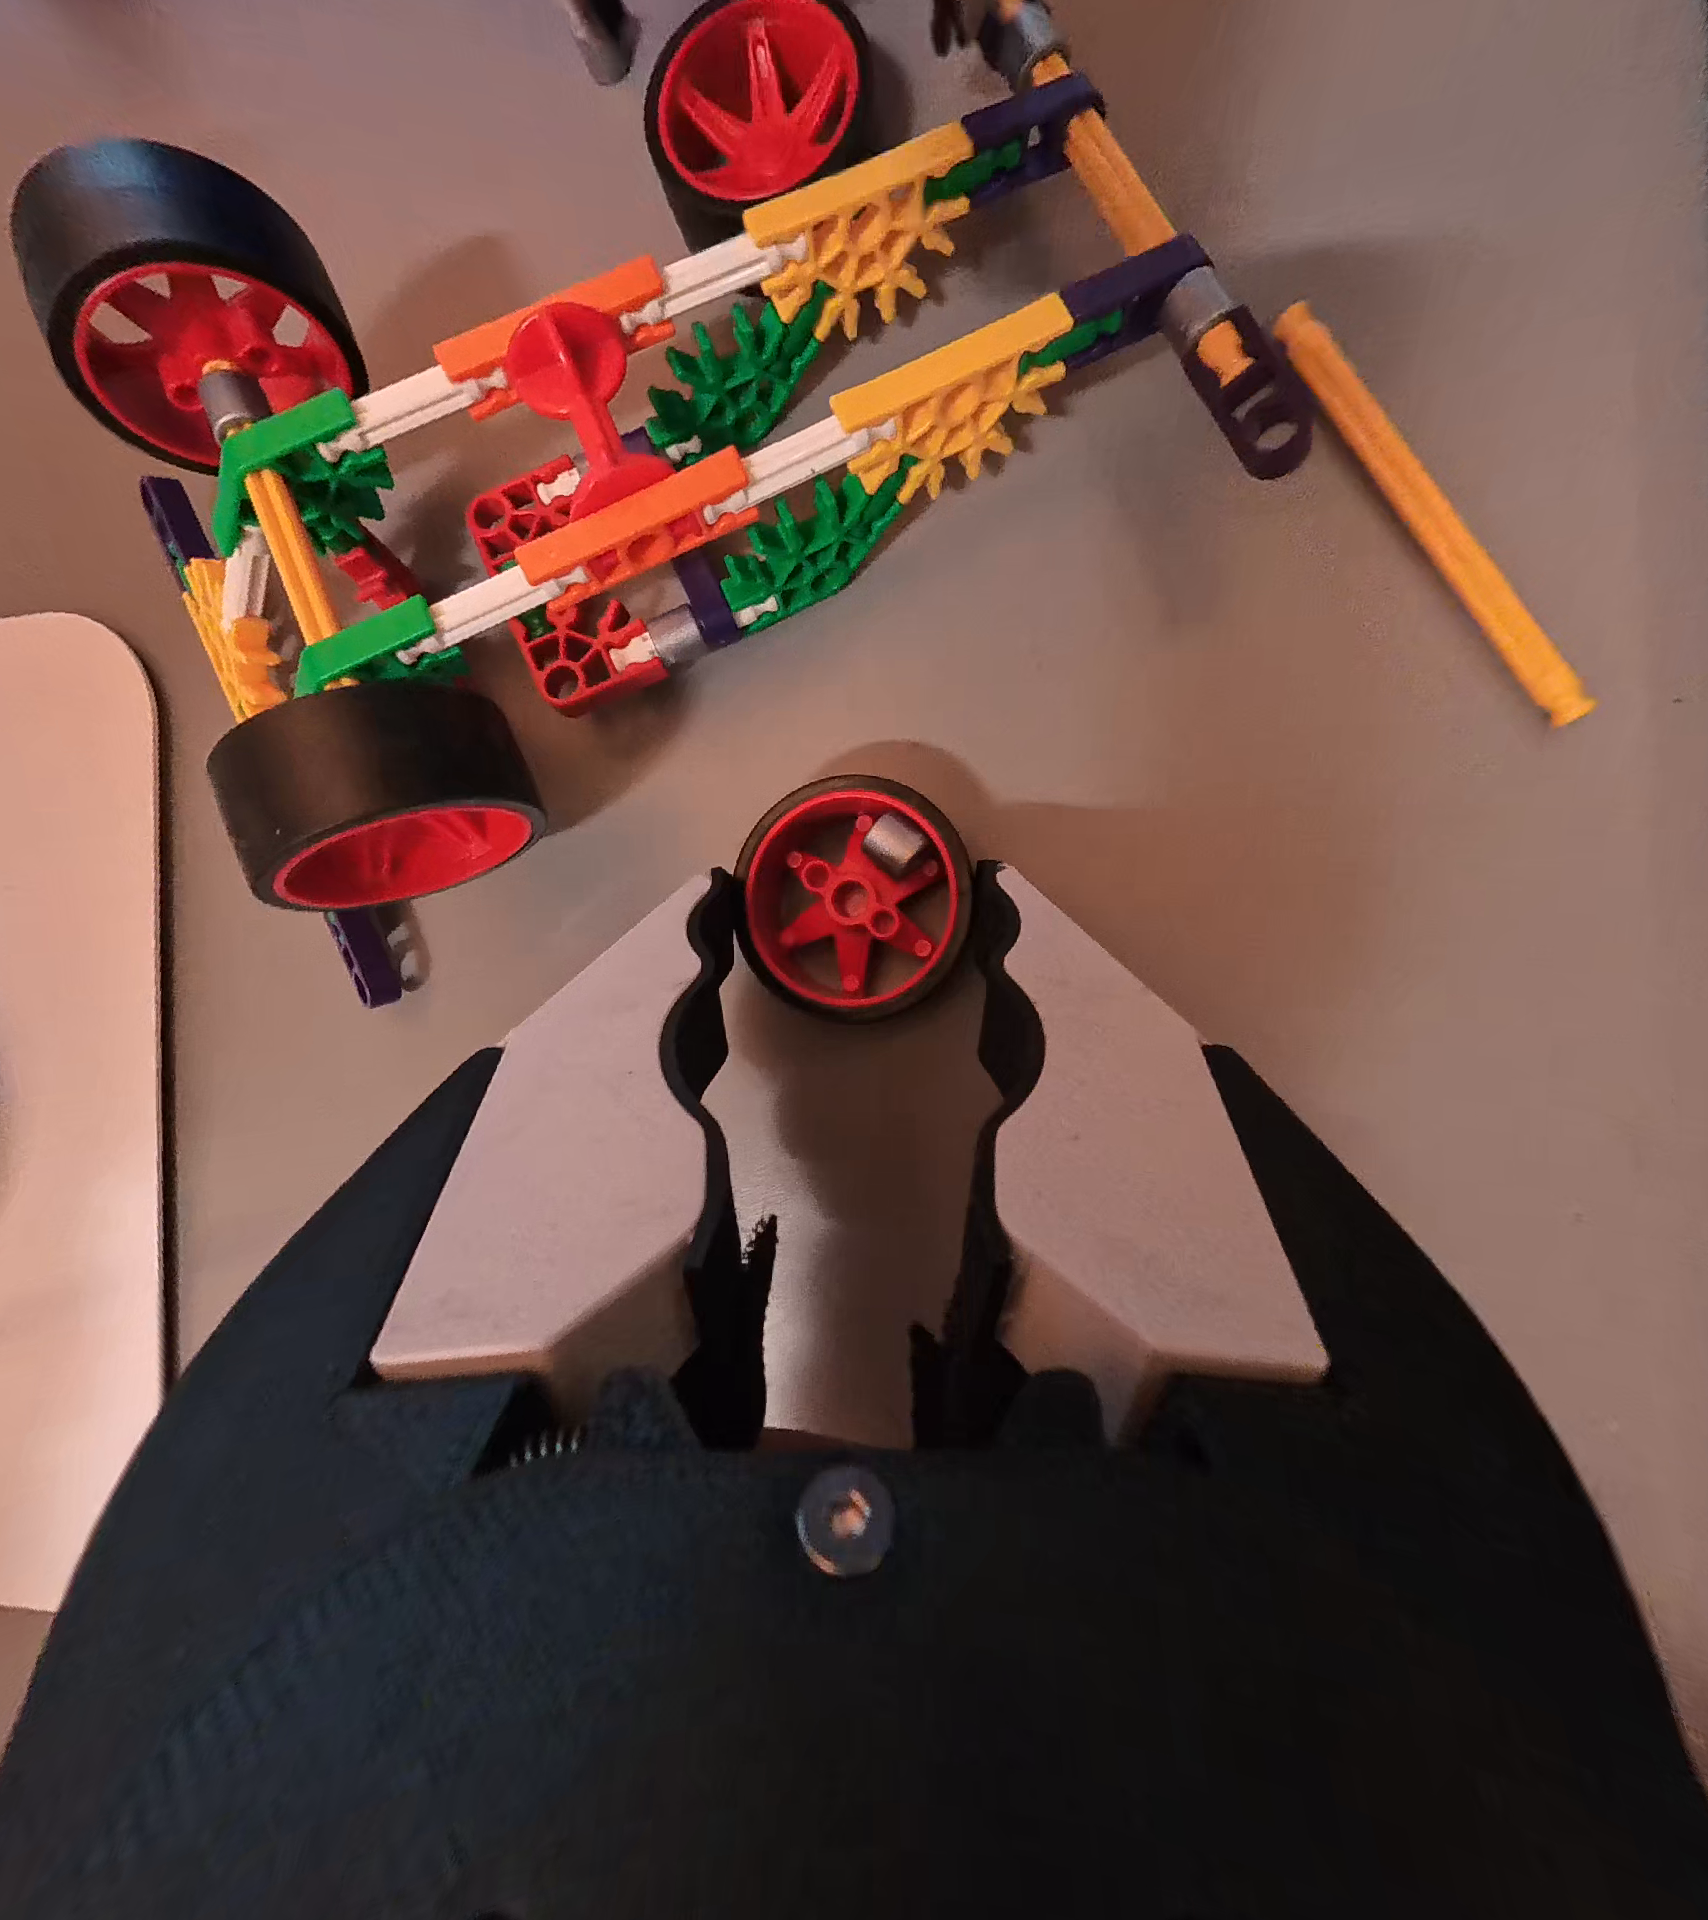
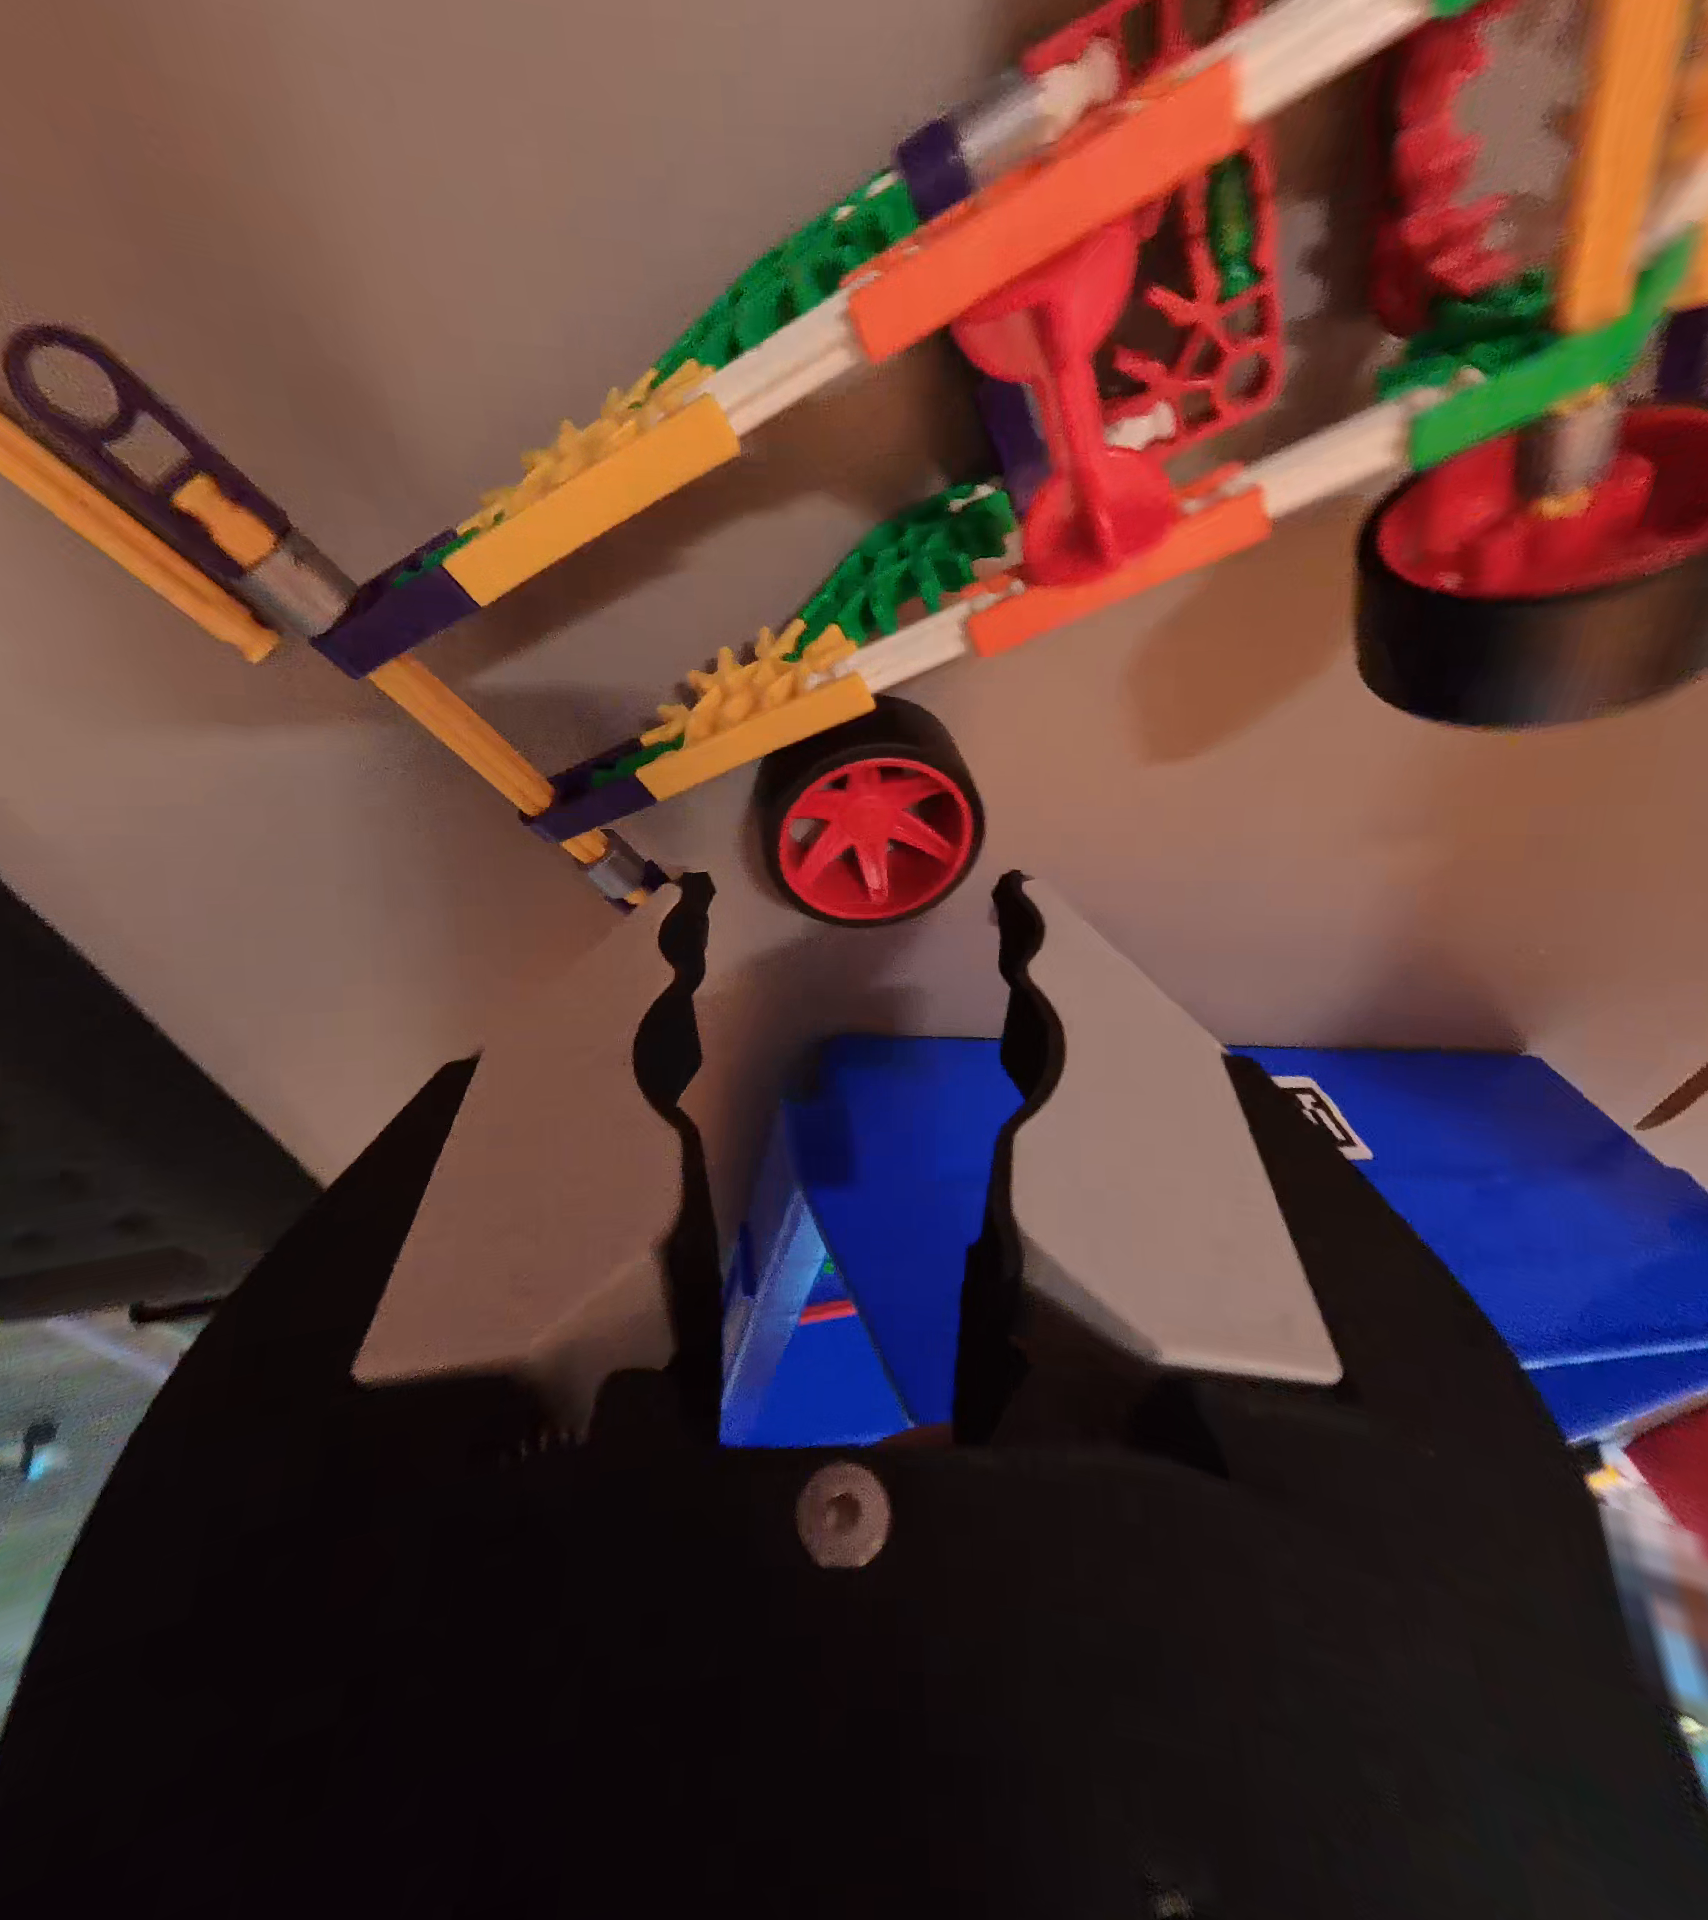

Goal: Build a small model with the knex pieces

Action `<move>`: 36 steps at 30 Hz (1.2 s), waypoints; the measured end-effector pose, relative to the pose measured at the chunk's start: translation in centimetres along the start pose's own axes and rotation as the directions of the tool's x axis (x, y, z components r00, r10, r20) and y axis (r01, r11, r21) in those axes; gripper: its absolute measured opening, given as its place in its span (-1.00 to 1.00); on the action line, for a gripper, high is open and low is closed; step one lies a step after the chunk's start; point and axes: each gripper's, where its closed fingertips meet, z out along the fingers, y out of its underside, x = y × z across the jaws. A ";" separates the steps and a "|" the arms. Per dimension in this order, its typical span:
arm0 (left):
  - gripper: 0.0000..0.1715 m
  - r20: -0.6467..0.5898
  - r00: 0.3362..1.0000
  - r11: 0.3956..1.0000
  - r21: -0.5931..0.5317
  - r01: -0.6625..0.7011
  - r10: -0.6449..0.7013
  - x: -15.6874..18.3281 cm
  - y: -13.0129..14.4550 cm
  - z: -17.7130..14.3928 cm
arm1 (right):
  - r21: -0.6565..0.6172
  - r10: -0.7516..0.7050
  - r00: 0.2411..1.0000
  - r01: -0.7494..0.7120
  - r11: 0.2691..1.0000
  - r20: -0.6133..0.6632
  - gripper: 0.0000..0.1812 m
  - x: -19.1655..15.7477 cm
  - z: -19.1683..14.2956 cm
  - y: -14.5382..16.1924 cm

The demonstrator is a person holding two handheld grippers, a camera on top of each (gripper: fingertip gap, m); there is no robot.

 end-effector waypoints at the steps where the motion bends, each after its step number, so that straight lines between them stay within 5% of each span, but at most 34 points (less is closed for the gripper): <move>1: -0.48 0.002 1.000 1.000 0.002 -0.003 0.003 -0.1 0.1 0.0 | -0.030 -0.015 1.000 0.015 0.999 0.006 -0.39 0.0 0.3 0.0; 9: -0.49 0.029 1.000 0.999 0.048 -0.008 0.007 -0.9 -0.8 -1.5 | -0.097 -0.016 0.999 0.020 0.995 0.040 -0.52 0.8 1.0 -0.5; 14: -0.48 0.023 1.000 0.985 0.170 -0.024 0.021 -0.7 -5.1 -5.0 | 0.204 0.133 0.991 -0.126 0.971 -0.020 -0.52 2.7 -5.2 -0.3; 18: -0.48 0.025 0.998 0.978 0.199 -0.062 0.058 -0.6 -9.2 -5.7 | 0.356 0.383 0.919 -0.330 0.874 -0.089 -0.53 5.1 -10.2 6.8; 23: -0.48 0.023 0.993 0.968 0.221 -0.122 0.120 -1.7 -16.4 -3.8 | 0.202 0.598 0.801 -0.580 0.789 -0.033 -0.52 4.8 -5.2 16.4; 29: -0.48 0.083 0.961 0.950 0.153 -0.273 0.263 -3.8 -25.0 1.2 | 0.143 0.654 0.753 -0.656 0.741 0.069 -0.51 3.1 1.9 18.5; 33: -0.48 0.026 0.968 0.963 0.101 -0.251 0.249 -5.4 -27.8 5.0 | 0.197 0.742 0.669 -0.731 0.653 0.024 -0.25 3.5 1.4 20.7; 36: -0.48 -0.006 0.970 0.970 0.034 -0.242 0.242 -6.5 -28.4 8.4 | 0.275 0.826 0.561 -0.788 0.550 -0.044 -0.35 4.0 -1.0 23.2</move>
